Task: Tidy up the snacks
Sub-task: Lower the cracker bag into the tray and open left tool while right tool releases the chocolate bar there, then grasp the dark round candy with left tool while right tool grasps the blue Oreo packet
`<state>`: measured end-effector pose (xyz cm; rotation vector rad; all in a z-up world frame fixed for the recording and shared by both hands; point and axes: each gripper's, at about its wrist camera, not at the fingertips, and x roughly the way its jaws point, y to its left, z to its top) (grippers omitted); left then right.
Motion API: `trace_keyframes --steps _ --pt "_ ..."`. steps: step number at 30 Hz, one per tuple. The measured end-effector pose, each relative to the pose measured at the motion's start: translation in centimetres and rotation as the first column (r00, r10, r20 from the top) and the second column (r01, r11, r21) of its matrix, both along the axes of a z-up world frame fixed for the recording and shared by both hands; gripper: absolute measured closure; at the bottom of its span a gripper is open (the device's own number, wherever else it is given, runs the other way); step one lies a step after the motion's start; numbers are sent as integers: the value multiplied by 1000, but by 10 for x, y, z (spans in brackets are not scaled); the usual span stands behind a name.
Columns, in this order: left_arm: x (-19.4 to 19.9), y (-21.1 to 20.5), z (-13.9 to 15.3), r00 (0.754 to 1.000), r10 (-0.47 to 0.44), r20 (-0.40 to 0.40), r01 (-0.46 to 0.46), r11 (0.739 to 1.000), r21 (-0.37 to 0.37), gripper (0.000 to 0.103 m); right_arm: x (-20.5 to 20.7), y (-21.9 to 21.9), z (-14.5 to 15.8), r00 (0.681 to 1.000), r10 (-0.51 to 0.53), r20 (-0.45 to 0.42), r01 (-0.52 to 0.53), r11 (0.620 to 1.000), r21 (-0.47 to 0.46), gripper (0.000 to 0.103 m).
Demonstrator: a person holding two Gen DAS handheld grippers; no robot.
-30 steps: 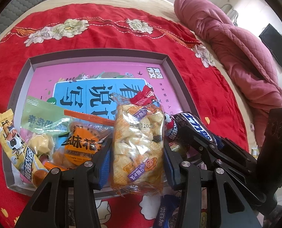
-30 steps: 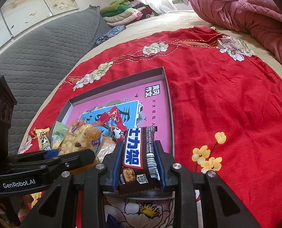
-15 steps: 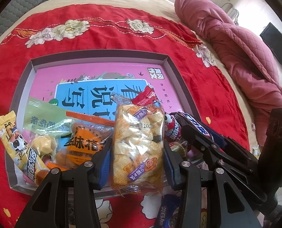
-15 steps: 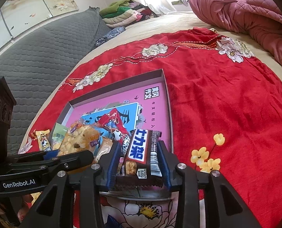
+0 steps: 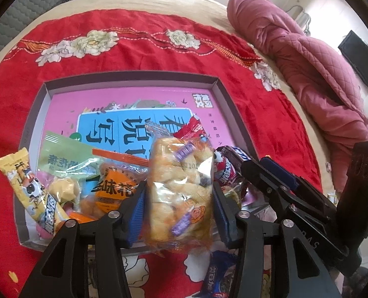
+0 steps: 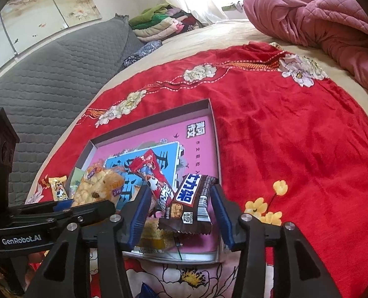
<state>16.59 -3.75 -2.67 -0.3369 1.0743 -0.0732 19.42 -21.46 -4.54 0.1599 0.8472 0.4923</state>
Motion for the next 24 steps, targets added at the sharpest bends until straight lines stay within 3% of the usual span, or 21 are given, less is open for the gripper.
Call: trace_keyframes --steps 8,11,16,24 --pt "-23 13 36 997 -21 76 21 1000 8 46 -15 -7 22 998 -4 65 3 1000 25 45" --pt "-37 21 41 997 -31 77 30 999 13 43 -31 -11 27 998 -3 65 1 999 33 35" --pt "-64 34 34 998 -38 40 36 998 43 42 -60 -13 26 1000 11 3 -11 997 71 33" --pt "-97 56 3 999 -5 -43 8 998 66 42 -97 -7 11 997 -9 -83 8 1000 -11 32"
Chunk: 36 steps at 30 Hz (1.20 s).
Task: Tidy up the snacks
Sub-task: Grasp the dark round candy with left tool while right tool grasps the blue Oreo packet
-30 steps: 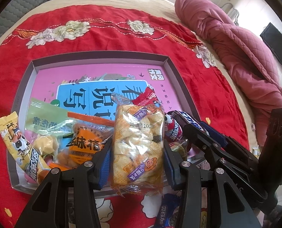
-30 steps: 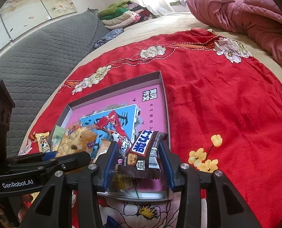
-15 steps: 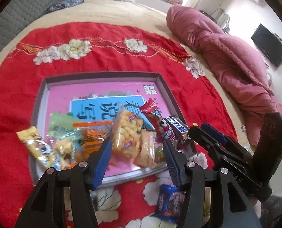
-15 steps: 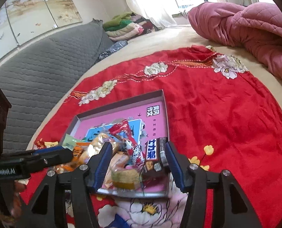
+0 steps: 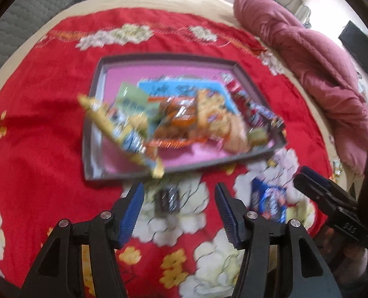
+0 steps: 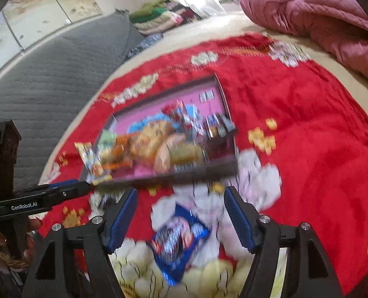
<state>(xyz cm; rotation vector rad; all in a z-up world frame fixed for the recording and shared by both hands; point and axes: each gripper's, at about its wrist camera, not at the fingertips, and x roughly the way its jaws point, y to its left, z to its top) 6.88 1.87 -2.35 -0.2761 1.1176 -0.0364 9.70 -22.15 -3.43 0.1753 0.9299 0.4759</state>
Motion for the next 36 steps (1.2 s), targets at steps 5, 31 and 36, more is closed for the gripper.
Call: trace_keyframes --steps 5,31,36 --pt "-6 2 -14 1000 5 -23 -6 1000 -21 42 -13 -5 -11 997 -54 -56 50 997 -58 32" --pt "4 -8 -54 998 12 -55 -13 1000 -18 66 -16 52 -48 992 -71 -101 40 957 -287 44" --pt "2 -10 -53 999 -2 -41 2 1000 3 76 -16 41 -43 993 -55 -103 32 978 -208 48"
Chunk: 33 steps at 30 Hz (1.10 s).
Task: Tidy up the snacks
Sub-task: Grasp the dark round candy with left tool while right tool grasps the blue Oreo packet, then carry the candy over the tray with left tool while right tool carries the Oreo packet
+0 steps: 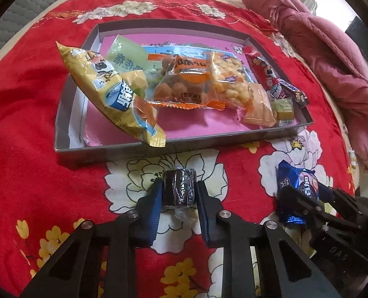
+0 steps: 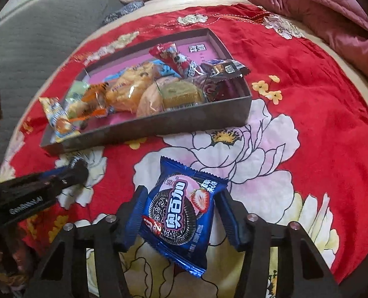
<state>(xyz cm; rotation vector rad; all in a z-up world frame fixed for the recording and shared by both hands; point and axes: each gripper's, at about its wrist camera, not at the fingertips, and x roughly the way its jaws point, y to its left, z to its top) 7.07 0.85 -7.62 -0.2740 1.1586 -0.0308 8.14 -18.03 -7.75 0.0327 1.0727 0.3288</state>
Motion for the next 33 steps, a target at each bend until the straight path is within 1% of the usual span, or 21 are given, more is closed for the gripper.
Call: trace_keyframes --steps 6,8,12,14,16,19,23,27,33 --pt "-9 0 22 999 -13 46 14 1000 -20 76 -4 -7 17 999 18 39 -21 997 77 49" --pt "-11 1 33 998 -10 68 12 999 -30 76 -7 -9 26 997 23 72 -30 995 98 50" --pt "-8 2 53 993 -1 114 5 999 -39 76 -8 -14 50 985 15 170 -41 988 148 50" --pt "-1 2 59 992 4 130 1 999 -40 76 -2 -14 59 977 17 212 -51 987 155 50" --pt "7 2 64 990 14 141 -9 999 -40 76 6 -14 63 971 19 237 -57 986 156 50" --pt "21 -2 68 989 19 148 -14 999 -37 76 22 -12 65 966 21 256 -63 985 159 50" --pt "41 -9 66 989 15 148 -11 1000 -28 76 41 -13 63 962 23 271 -69 985 160 50" --pt "60 -15 59 991 18 132 -15 1000 -21 76 62 -7 60 955 37 293 -84 985 152 50" --pt "74 -20 49 994 16 111 -17 1000 7 76 85 8 53 947 77 312 -121 985 126 50"
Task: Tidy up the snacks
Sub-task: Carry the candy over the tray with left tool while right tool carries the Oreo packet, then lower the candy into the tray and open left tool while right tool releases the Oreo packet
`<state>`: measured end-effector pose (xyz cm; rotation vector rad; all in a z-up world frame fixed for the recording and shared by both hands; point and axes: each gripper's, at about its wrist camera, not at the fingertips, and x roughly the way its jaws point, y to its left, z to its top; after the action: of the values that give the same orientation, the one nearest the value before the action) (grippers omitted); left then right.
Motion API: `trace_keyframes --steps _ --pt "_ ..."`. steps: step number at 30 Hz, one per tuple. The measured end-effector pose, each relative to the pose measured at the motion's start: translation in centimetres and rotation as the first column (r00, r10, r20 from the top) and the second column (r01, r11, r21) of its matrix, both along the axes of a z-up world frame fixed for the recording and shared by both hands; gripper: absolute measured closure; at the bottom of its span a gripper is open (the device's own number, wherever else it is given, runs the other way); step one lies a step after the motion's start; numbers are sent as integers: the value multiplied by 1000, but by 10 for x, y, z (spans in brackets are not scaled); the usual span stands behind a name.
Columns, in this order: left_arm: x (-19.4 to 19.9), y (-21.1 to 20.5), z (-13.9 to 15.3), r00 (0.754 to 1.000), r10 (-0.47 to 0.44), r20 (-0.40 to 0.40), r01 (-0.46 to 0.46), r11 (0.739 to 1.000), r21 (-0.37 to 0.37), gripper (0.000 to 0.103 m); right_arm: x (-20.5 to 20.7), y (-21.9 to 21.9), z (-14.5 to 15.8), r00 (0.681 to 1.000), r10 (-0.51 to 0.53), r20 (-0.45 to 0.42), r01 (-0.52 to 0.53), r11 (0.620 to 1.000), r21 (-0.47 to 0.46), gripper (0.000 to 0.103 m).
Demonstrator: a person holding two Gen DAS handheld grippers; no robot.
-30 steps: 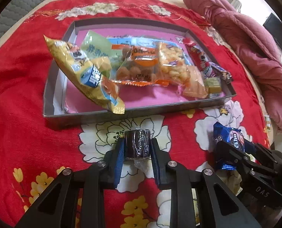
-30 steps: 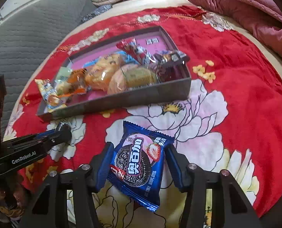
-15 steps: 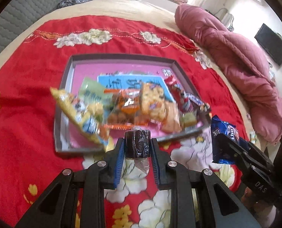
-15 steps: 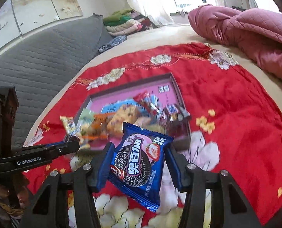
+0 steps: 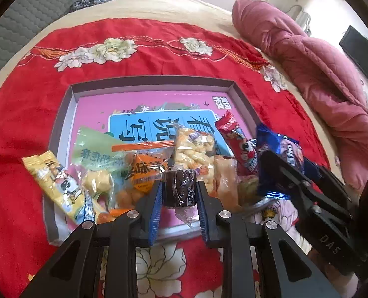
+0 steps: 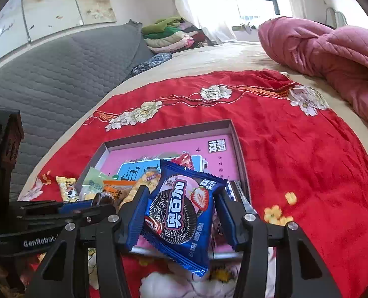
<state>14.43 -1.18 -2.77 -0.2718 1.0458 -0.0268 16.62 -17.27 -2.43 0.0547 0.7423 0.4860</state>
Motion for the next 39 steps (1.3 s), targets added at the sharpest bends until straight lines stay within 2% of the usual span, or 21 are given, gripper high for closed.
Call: trace_keyframes --steps 7,19,21,28,30,39 --pt "9 -5 -7 1000 -4 -7 4 1000 26 76 13 7 -19 999 -10 -39 9 999 -43 50" --pt "13 -7 -6 1000 4 -11 -3 1000 29 75 16 2 -21 998 -17 -56 16 1000 -10 47" --pt "13 -7 -5 1000 5 -9 -5 1000 28 70 16 0 -20 998 -20 -55 20 1000 0 47" --pt "12 -7 -2 1000 5 -5 -4 999 31 62 15 -5 -14 999 -36 -39 37 999 20 46" --pt "11 -7 -1 1000 7 -2 -7 999 32 58 15 -6 -12 999 -38 -33 38 999 24 42" --pt "2 -5 11 1000 16 21 -17 999 38 50 7 -14 4 998 -56 20 56 998 32 39"
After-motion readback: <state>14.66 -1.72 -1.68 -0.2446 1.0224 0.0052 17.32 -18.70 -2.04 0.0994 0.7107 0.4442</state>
